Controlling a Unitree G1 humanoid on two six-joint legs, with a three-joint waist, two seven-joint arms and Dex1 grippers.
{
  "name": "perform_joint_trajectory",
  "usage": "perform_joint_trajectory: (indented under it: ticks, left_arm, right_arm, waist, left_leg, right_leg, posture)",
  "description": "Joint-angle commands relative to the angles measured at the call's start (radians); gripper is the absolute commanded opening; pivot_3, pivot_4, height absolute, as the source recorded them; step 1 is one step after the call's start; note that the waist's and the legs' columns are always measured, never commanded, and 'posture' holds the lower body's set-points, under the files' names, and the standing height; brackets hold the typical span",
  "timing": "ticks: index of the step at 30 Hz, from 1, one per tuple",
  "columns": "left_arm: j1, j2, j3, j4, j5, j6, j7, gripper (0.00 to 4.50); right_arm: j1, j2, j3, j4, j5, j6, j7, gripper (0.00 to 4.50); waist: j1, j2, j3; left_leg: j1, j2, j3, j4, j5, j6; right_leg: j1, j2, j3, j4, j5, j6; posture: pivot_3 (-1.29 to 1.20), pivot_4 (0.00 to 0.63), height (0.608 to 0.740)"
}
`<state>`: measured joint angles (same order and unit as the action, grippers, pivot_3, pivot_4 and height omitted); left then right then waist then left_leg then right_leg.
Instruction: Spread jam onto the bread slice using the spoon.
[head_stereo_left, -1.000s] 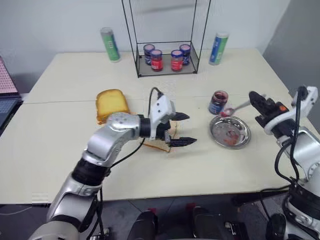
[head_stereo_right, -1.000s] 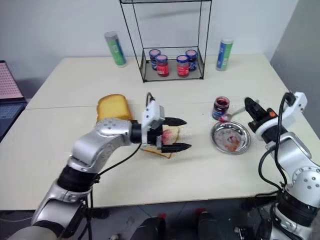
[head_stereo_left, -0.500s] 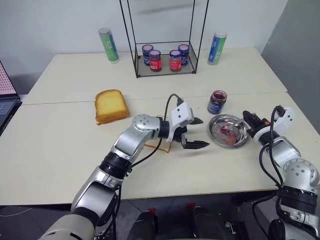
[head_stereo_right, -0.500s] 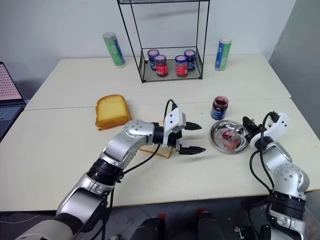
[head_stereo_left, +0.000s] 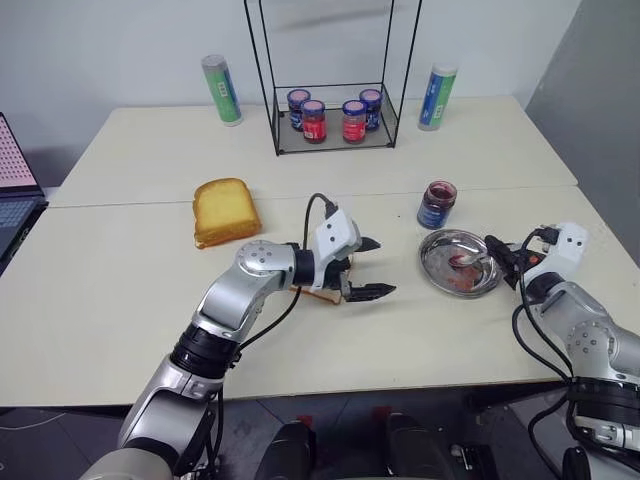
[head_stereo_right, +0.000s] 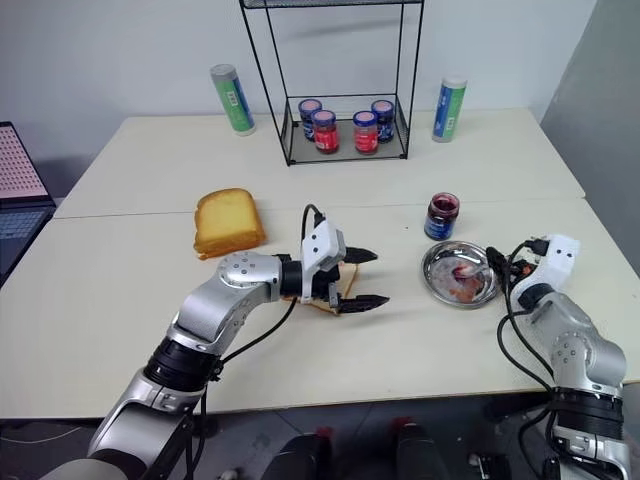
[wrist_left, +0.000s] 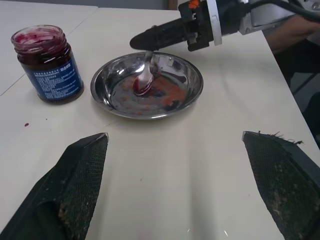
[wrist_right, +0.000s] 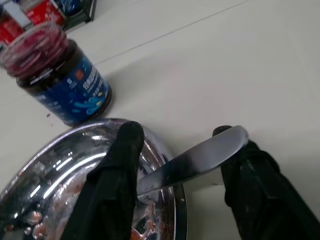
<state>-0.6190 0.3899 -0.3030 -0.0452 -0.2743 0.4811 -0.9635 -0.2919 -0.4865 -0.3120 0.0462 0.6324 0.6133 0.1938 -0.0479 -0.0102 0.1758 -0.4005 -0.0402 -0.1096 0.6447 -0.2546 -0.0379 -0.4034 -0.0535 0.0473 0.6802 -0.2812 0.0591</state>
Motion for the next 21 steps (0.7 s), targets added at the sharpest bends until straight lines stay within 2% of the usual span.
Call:
perform_joint_trajectory:
  ticks: [1, 5, 6, 14, 21]
  left_arm:
    - [0.001, 0.002, 0.039, -0.036, -0.018, 0.000, 0.009, 4.50]
    - [0.025, 0.025, 0.045, -0.048, -0.014, -0.005, -0.002, 4.50]
    - [0.029, 0.030, 0.048, -0.052, -0.015, -0.003, -0.002, 4.50]
    - [0.062, 0.051, 0.079, -0.088, -0.025, 0.018, 0.015, 4.50]
    - [0.119, 0.086, 0.146, -0.139, -0.053, 0.062, 0.053, 4.50]
  right_arm:
    - [0.007, -0.031, 0.033, -0.041, -0.070, -0.044, 0.059, 3.47]
    - [0.013, -0.049, 0.066, -0.044, -0.130, -0.069, 0.105, 4.39]
    - [0.013, -0.053, 0.070, -0.043, -0.141, -0.071, 0.114, 4.46]
    - [-0.006, -0.092, 0.057, -0.013, -0.166, -0.033, 0.186, 4.46]
    - [0.020, -0.223, -0.042, -0.092, -0.034, 0.174, 0.310, 4.46]
  waist:
    - [0.000, 0.000, 0.000]
    - [-0.001, 0.000, 0.000]
    - [-0.001, 0.000, 0.000]
    - [0.002, 0.000, 0.000]
    - [0.003, 0.000, 0.000]
  left_leg:
    - [0.000, 0.000, 0.000, 0.000, 0.000, 0.000]
    - [0.000, 0.000, 0.000, 0.000, 0.000, 0.000]
    - [0.000, 0.000, 0.000, 0.000, 0.000, 0.000]
    - [0.000, 0.000, 0.000, 0.000, 0.000, 0.000]
    - [0.000, 0.001, 0.000, 0.000, 0.000, 0.000]
  right_leg:
    - [0.000, 0.000, 0.000, 0.000, 0.000, 0.000]
    - [0.000, 0.000, 0.000, 0.000, 0.000, 0.000]
    - [0.000, 0.000, 0.000, 0.000, 0.000, 0.000]
    - [0.000, 0.000, 0.000, 0.000, 0.000, 0.000]
    - [0.000, -0.001, 0.000, 0.000, 0.000, 0.000]
  posture:
    - [0.00, 0.150, 0.740]
    - [0.00, 0.150, 0.740]
    - [0.00, 0.150, 0.740]
    - [0.00, 0.150, 0.740]
    - [0.00, 0.150, 0.740]
